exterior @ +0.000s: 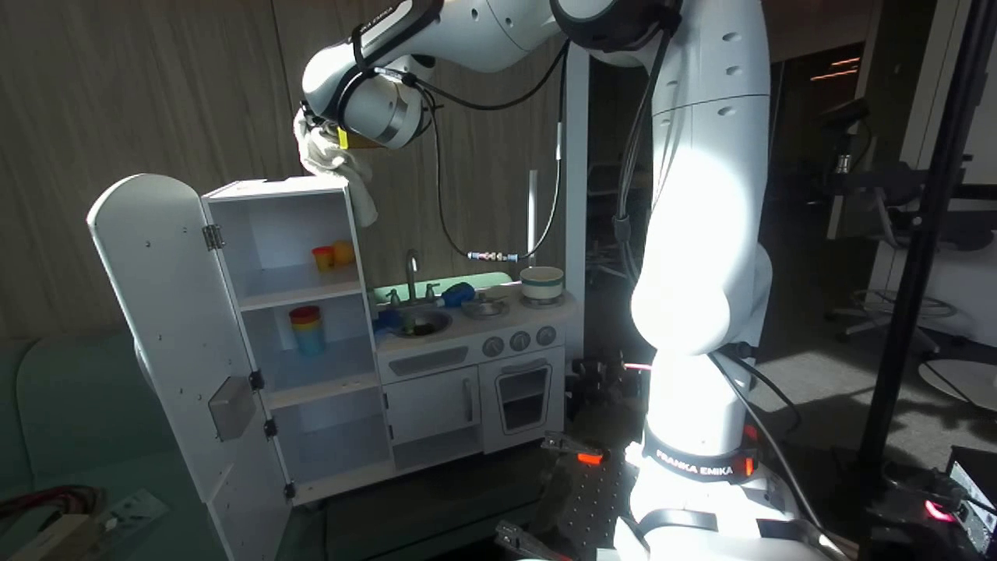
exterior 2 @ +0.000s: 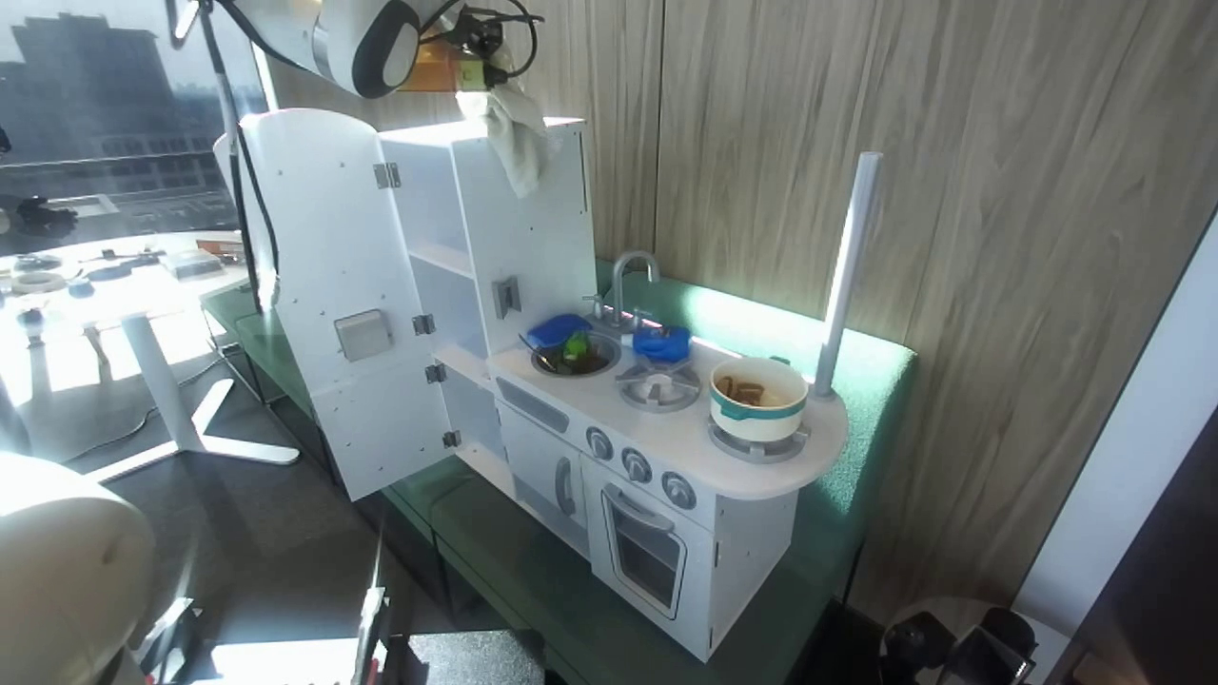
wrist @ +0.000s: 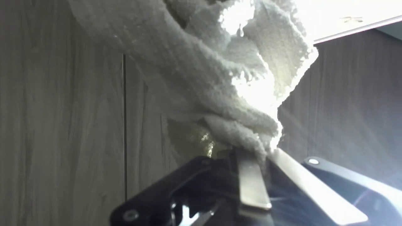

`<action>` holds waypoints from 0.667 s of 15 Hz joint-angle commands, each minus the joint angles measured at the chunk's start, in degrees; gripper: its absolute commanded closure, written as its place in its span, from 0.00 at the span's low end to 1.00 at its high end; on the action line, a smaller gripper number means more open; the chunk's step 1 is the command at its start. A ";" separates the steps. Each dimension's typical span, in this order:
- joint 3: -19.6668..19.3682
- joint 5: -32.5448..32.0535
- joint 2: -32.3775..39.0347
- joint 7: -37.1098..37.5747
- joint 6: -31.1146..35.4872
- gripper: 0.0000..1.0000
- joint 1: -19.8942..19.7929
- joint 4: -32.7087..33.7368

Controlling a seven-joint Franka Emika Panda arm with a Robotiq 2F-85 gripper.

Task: Use the towel to wipe the sink then place it back on top of the cabinet.

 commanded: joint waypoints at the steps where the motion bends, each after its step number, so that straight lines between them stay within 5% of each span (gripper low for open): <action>1: -1.26 -1.33 6.12 0.35 0.84 0.96 2.85 6.99; 2: -1.61 -1.58 7.45 0.16 0.46 0.96 3.37 8.38; 3: -1.86 -1.62 8.31 0.25 0.17 0.69 3.93 9.34; 5: -2.85 -1.30 9.17 0.62 -0.48 0.61 5.19 10.42; 10: -4.91 0.21 6.13 2.66 -1.82 0.21 7.16 7.32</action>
